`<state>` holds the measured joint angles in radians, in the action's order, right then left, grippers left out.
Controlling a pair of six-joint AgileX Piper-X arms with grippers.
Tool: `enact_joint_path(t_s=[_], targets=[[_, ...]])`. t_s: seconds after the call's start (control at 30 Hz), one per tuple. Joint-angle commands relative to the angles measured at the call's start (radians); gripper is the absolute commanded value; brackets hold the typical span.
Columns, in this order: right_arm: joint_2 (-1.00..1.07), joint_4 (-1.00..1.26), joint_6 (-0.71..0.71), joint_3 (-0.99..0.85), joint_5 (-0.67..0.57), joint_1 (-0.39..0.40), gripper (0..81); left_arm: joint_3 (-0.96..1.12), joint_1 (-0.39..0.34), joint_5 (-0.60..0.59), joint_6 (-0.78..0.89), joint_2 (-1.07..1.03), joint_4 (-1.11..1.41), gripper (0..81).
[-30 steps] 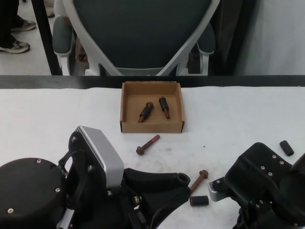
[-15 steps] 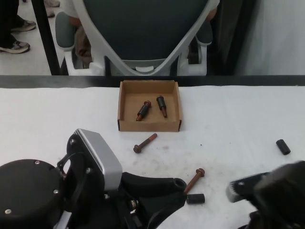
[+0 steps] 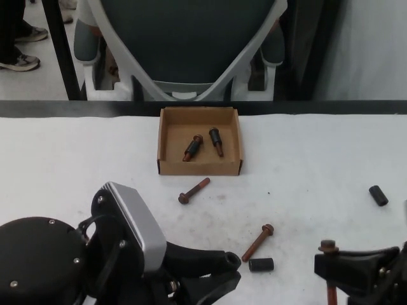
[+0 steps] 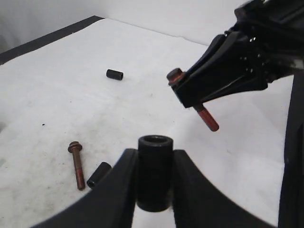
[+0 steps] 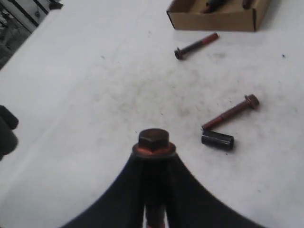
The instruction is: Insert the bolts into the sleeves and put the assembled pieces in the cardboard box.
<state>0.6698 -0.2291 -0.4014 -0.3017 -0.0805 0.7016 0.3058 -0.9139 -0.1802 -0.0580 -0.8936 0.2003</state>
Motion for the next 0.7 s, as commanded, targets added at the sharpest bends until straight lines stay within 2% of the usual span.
enact_joint_path(t_s=[0.0,0.13,0.27,0.43,0.57,0.67], targets=[[-0.072,0.050,-0.019,-0.001,-0.025,0.037,0.3,0.000,-0.004,-0.001,-0.066,0.038,-0.028,0.8],[-0.075,0.147,-0.049,-0.001,-0.039,0.096,0.3,0.000,-0.004,0.056,-0.155,0.087,-0.121,0.8],[-0.059,0.262,0.009,-0.001,-0.011,0.166,0.3,0.000,-0.004,0.067,-0.215,0.121,-0.161,0.8],[-0.013,0.352,0.010,-0.001,0.024,0.220,0.3,-0.008,-0.004,0.093,-0.289,0.128,-0.171,0.8],[0.039,0.439,0.010,-0.001,0.024,0.238,0.3,-0.042,-0.004,0.088,-0.258,0.128,-0.121,0.8],[0.092,0.509,0.007,-0.007,0.024,0.238,0.3,-0.069,-0.004,0.081,-0.166,0.128,-0.064,0.8]])
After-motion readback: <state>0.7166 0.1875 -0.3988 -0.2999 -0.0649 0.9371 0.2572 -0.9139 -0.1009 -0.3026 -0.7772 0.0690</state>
